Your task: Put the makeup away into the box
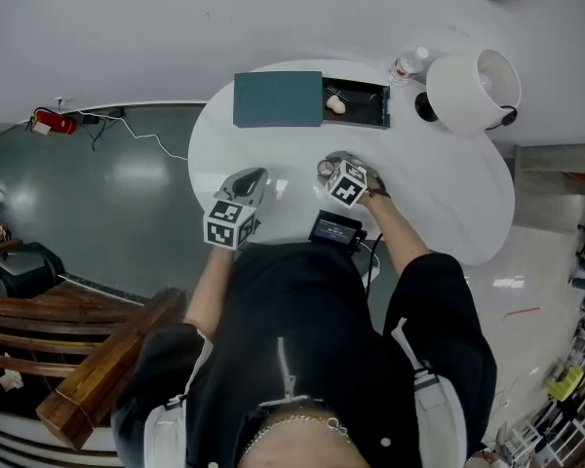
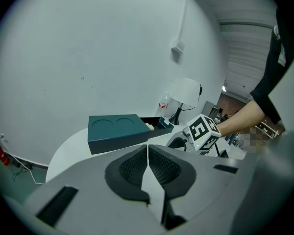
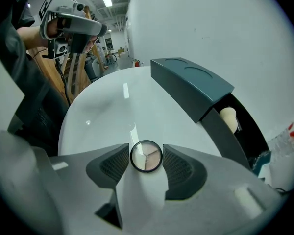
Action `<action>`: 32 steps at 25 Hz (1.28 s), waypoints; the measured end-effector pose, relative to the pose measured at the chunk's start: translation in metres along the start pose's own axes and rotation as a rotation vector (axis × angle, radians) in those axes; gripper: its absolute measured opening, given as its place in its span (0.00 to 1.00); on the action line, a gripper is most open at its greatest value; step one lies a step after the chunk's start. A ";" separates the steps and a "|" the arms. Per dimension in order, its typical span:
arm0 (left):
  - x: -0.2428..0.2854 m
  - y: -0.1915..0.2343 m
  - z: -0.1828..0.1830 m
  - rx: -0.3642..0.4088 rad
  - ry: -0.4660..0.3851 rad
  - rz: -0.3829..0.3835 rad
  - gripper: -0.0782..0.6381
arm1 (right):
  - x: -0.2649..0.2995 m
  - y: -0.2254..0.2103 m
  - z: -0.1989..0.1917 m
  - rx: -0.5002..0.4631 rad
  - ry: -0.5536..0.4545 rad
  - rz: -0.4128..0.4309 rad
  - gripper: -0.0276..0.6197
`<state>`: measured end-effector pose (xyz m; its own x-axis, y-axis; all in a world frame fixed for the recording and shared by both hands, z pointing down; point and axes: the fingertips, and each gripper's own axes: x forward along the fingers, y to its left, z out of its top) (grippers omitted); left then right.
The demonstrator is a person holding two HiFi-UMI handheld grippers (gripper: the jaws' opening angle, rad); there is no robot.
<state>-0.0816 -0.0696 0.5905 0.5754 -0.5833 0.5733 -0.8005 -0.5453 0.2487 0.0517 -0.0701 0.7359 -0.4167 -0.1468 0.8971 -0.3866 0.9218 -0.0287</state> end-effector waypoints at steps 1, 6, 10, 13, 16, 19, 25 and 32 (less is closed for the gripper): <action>0.000 0.000 -0.001 -0.001 0.001 0.001 0.13 | 0.001 0.001 -0.001 -0.004 0.007 0.002 0.36; -0.001 0.002 -0.001 -0.004 -0.001 0.004 0.13 | 0.006 0.001 -0.005 0.014 0.032 0.007 0.36; -0.003 0.004 -0.001 -0.009 -0.003 0.007 0.13 | 0.000 0.000 -0.001 0.020 0.010 0.014 0.37; -0.001 0.006 0.000 -0.011 -0.005 0.010 0.13 | -0.014 -0.009 0.006 0.033 -0.027 0.001 0.37; -0.001 0.006 0.000 -0.014 -0.007 0.009 0.13 | -0.032 -0.025 0.015 0.054 -0.065 -0.032 0.37; 0.000 0.008 -0.001 -0.017 -0.006 0.011 0.13 | -0.050 -0.046 0.022 0.067 -0.085 -0.055 0.37; 0.002 0.012 -0.001 -0.029 -0.004 0.020 0.13 | -0.084 -0.103 0.034 0.183 -0.163 -0.128 0.37; 0.001 0.020 -0.001 -0.047 0.002 0.048 0.13 | -0.087 -0.190 0.009 0.363 -0.130 -0.255 0.37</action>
<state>-0.0967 -0.0806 0.5971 0.5358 -0.6067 0.5871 -0.8342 -0.4878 0.2573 0.1542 -0.2356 0.6597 -0.3615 -0.4181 0.8333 -0.7435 0.6686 0.0130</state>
